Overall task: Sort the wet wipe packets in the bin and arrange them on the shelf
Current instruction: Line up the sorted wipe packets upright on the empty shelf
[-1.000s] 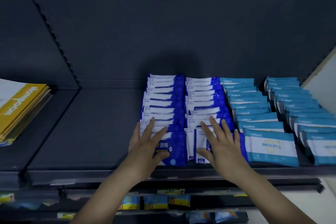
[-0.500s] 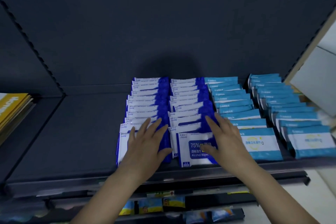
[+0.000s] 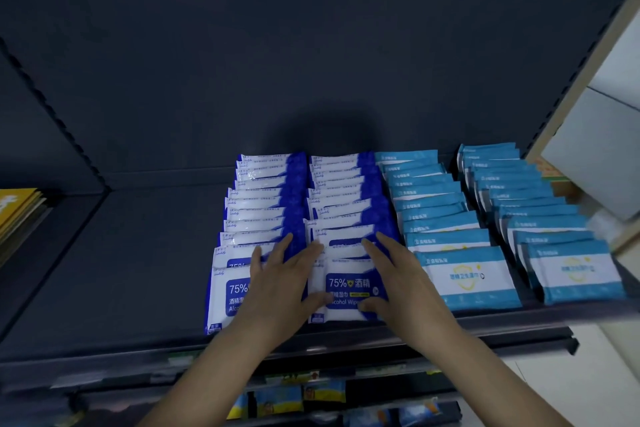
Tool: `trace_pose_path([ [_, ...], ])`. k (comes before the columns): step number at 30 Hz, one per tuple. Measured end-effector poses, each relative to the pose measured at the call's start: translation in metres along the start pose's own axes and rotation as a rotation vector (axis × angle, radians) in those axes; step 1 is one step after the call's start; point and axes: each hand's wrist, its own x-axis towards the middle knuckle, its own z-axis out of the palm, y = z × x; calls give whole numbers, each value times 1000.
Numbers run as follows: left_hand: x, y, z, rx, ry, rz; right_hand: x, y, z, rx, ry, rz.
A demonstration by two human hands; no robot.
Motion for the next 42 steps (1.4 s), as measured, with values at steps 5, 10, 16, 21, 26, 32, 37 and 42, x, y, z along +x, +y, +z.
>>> trace_pose_path([
  [5,-3,-12,14,70,48,61,18,-5,-11,-5,-35,-76],
  [10,-2,-27,14,86,131,-5,47,-11,-7,-143,-116,-147],
  [16,1,-38,7,45,154,51,52,-6,-13,-59,-79,-112],
  [21,17,-16,-9,96,153,99,78,9,-30,121,84,94],
  [26,27,-4,-1,93,-44,58,92,12,-24,176,-50,196],
  [32,29,-4,3,109,-58,78,88,10,-28,117,5,161],
  [37,32,-4,8,135,-55,109,84,7,-29,32,31,71],
  [42,31,-1,8,136,-36,120,85,7,-29,8,20,-4],
])
